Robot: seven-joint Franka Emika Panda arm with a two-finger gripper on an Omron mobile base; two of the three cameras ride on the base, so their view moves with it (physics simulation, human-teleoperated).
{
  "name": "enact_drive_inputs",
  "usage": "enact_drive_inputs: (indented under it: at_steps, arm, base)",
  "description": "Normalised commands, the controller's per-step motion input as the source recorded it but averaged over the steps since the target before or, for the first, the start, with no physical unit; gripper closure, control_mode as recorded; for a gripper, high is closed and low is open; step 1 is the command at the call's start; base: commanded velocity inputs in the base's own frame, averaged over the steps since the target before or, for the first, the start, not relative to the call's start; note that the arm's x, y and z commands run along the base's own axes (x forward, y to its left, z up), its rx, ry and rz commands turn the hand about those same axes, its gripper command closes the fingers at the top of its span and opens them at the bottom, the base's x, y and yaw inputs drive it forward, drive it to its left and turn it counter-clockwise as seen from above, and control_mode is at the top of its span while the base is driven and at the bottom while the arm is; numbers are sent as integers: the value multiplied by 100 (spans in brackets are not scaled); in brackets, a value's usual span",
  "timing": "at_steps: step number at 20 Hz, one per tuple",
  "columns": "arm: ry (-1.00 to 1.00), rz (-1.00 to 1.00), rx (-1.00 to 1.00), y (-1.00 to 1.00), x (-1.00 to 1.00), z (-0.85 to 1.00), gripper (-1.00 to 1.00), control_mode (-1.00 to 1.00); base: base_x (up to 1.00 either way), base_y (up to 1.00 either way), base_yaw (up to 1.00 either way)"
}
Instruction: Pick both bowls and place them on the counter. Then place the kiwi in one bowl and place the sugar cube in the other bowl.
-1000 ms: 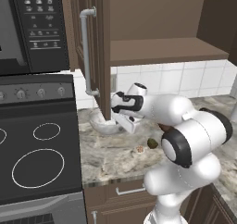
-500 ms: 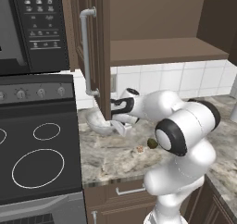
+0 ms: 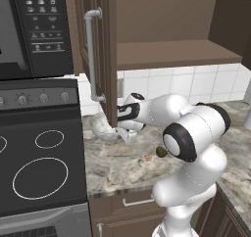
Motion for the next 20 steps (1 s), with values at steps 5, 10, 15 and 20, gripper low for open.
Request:
enact_drive_inputs:
  at_steps: [5, 10, 15, 20]
  arm:
    - [0, -2, 0, 0, -2, -23, 100, -100]
    - [0, -1, 0, -4, -16, -20, 100, -100]
    - [0, -5, 0, -6, -26, -15, 100, -100]
    - [5, -8, 0, -1, -21, -6, 100, -100]
  base:
    - [0, 0, 0]
    - [0, 0, 0]
    - [0, 0, 0]
    - [0, 0, 0]
